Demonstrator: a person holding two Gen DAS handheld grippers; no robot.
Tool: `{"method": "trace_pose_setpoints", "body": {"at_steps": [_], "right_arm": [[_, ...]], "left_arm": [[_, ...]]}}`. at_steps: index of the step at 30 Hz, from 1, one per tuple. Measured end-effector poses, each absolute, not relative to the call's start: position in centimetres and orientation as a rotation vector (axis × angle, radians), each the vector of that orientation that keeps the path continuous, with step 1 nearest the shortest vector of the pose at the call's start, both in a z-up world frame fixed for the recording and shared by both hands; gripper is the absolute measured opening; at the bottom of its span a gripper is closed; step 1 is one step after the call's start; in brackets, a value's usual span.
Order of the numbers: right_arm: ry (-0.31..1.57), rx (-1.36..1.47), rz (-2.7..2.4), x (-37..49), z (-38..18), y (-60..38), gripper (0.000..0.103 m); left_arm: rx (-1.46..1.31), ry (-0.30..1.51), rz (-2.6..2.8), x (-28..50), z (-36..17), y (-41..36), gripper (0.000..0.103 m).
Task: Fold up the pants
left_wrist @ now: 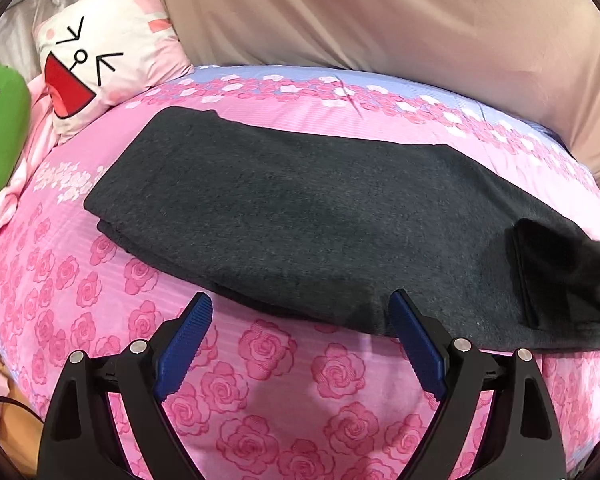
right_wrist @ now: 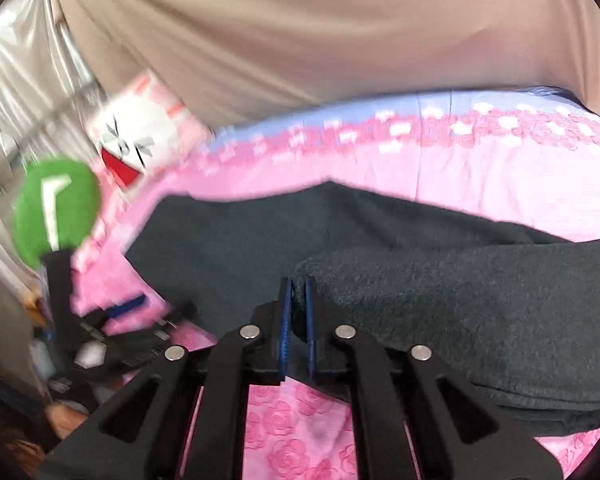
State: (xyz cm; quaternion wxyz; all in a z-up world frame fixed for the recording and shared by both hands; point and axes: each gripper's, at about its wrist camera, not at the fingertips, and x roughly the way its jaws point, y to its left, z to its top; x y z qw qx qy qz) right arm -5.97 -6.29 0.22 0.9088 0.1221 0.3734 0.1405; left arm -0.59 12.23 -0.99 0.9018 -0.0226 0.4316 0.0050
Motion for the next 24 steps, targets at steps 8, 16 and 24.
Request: {"method": "trace_pose_setpoints", "body": {"at_steps": [8, 16, 24], "right_arm": [[0.842, 0.164, 0.189, -6.3, -3.2, -5.9, 0.052], [0.843, 0.034, 0.113, -5.5, -4.1, -4.9, 0.011], [0.694, 0.237, 0.270, -3.8, 3.0, -4.4, 0.015]], "left_arm": [[-0.079, 0.893, -0.017, -0.5, -0.8, 12.7, 0.087], [-0.227, 0.896, -0.031, 0.2, 0.0, 15.6, 0.087], [-0.369, 0.854, 0.068, 0.9, 1.2, 22.5, 0.087]]}}
